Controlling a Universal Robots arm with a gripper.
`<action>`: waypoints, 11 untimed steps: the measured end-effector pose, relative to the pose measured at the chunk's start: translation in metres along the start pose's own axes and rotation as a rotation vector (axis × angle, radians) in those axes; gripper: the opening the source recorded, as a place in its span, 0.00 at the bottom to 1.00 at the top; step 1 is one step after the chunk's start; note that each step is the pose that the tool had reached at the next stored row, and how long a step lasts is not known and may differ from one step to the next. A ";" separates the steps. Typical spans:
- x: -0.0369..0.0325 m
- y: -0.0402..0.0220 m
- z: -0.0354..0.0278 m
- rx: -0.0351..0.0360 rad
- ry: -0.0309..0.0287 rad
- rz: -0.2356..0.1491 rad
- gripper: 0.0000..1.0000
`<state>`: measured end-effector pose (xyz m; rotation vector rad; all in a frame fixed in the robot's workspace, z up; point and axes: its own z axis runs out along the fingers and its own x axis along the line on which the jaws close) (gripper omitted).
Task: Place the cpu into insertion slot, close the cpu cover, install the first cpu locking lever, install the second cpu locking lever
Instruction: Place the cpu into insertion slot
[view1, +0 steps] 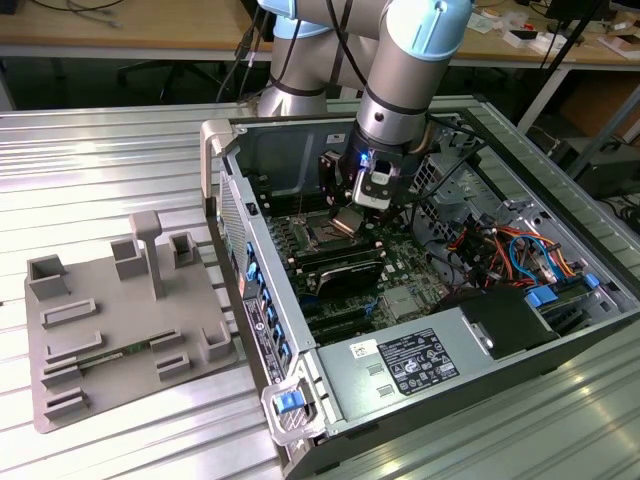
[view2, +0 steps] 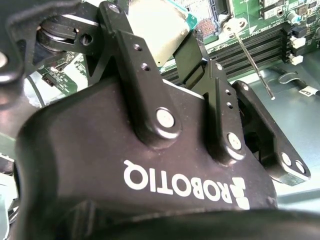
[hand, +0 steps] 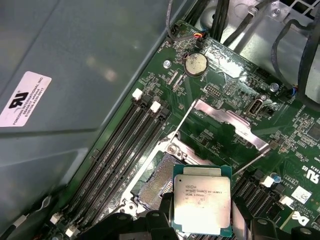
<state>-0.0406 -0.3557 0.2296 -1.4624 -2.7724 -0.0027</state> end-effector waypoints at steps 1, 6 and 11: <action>0.0000 0.0000 0.0000 0.0000 0.0000 0.005 0.55; 0.0000 0.0000 0.0003 -0.0001 -0.0001 0.023 0.55; 0.0012 0.0007 0.0008 0.0054 -0.0085 0.037 0.55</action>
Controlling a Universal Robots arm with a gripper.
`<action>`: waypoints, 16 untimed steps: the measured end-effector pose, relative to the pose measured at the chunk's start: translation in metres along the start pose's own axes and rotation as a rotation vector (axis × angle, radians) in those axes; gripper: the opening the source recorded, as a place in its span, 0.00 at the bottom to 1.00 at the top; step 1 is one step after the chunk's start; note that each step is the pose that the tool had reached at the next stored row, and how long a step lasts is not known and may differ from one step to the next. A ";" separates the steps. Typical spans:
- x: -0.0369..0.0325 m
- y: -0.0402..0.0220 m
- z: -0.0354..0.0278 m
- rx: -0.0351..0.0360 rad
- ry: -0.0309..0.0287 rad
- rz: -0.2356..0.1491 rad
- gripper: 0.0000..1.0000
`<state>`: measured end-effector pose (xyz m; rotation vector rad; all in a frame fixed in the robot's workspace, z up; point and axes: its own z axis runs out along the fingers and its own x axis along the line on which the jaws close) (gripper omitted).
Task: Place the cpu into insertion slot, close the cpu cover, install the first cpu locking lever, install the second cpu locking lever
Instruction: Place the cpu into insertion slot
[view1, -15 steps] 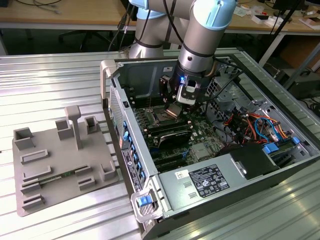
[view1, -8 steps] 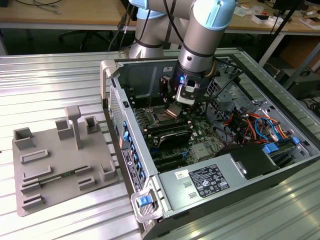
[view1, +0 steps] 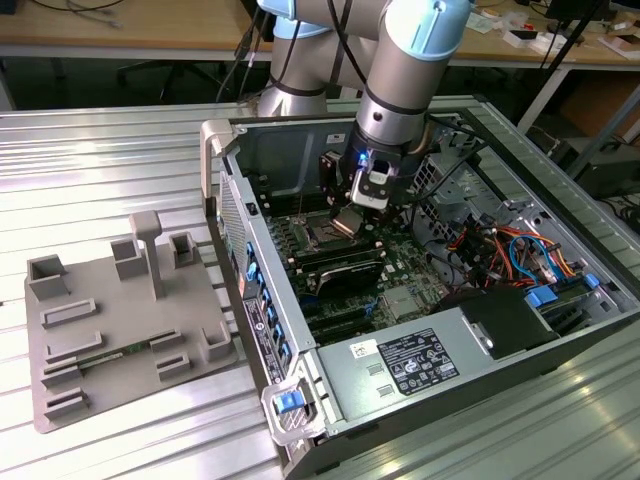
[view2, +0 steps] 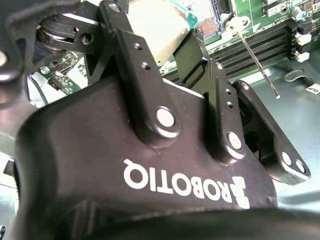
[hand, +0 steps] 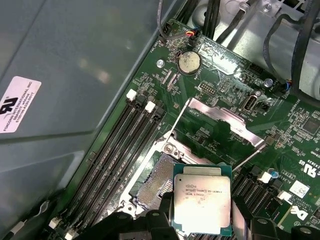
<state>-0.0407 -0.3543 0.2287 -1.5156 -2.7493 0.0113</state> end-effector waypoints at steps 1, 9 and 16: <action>0.0006 0.0004 0.0000 0.0001 0.0000 0.002 0.55; 0.0138 -0.0062 0.0007 0.0000 0.0000 0.016 0.55; 0.0173 -0.0072 0.0036 0.0001 0.0004 0.067 0.55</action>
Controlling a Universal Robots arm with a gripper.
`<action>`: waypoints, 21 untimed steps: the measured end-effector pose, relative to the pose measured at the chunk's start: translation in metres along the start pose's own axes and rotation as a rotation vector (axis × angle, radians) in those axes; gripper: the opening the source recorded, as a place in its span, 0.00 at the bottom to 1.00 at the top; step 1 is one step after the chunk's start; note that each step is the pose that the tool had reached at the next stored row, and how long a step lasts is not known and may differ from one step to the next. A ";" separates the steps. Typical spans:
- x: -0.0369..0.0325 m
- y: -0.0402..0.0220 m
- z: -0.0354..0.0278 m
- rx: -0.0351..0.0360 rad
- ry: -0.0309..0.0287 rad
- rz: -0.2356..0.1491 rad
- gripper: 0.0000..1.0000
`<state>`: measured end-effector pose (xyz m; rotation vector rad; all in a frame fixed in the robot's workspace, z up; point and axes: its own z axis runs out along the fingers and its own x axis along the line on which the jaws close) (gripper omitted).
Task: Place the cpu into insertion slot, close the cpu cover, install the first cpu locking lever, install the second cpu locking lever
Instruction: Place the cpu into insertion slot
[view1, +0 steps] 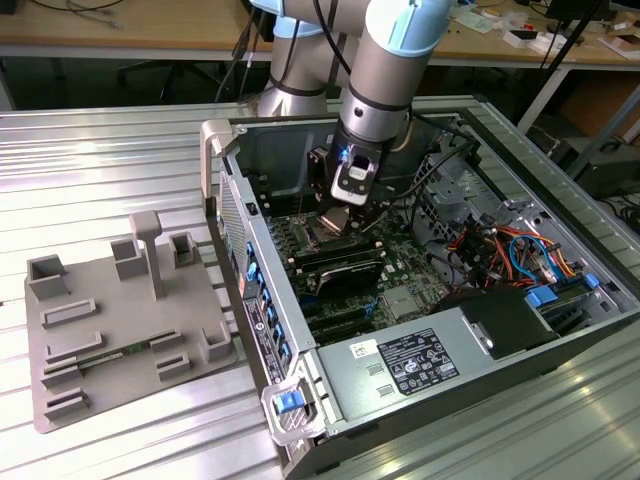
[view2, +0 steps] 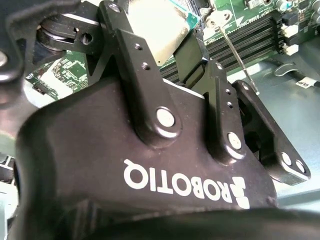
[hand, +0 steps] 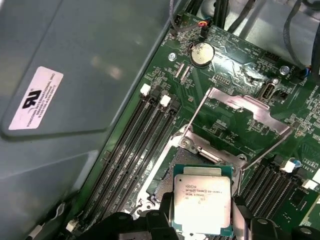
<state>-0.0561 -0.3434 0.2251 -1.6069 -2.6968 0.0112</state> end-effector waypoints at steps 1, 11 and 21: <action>0.0001 0.0000 0.0005 0.0000 0.0001 0.011 0.55; 0.0047 0.0024 0.0040 0.0001 0.0007 0.089 0.55; 0.0107 0.0048 0.0064 0.0005 0.0009 0.146 0.55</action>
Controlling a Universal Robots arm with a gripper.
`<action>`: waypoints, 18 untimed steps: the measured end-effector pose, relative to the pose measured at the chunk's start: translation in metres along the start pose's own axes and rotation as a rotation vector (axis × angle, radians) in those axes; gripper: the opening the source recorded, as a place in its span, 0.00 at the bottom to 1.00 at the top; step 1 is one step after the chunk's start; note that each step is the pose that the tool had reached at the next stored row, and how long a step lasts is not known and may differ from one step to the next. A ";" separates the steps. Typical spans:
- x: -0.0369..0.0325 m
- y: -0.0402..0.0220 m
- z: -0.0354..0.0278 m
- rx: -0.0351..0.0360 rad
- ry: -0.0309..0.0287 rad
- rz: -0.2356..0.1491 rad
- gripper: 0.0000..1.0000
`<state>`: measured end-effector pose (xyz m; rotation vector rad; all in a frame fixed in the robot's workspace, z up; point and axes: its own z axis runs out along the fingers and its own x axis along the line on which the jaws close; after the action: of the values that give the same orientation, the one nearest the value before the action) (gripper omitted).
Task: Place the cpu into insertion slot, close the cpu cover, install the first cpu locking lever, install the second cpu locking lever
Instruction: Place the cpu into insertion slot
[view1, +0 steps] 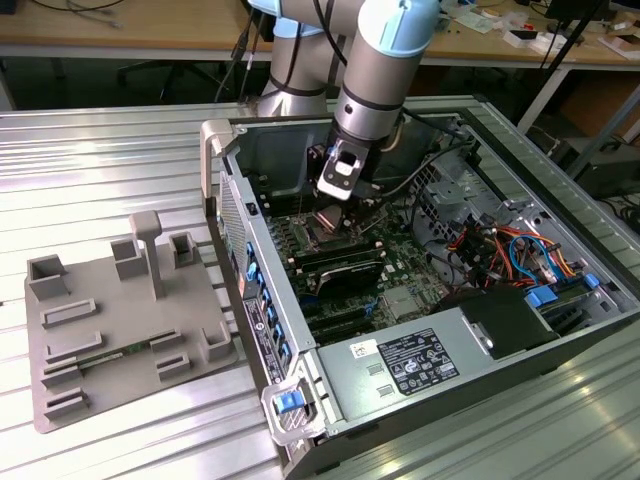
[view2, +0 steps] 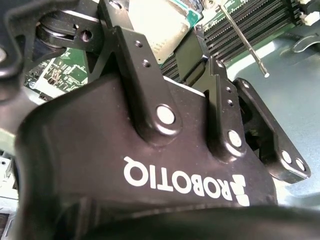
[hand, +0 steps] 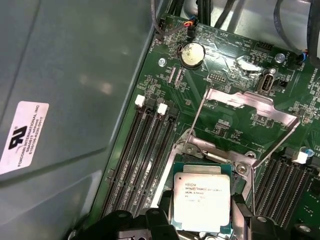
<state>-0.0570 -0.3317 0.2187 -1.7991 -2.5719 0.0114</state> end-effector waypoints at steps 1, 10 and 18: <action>0.0004 0.0000 0.0004 -0.0001 0.0001 0.011 0.55; 0.0016 0.0003 0.0012 -0.0001 0.0004 0.040 0.55; 0.0017 0.0004 0.0013 -0.0001 0.0006 0.055 0.55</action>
<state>-0.0572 -0.3300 0.2174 -1.8695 -2.5210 0.0109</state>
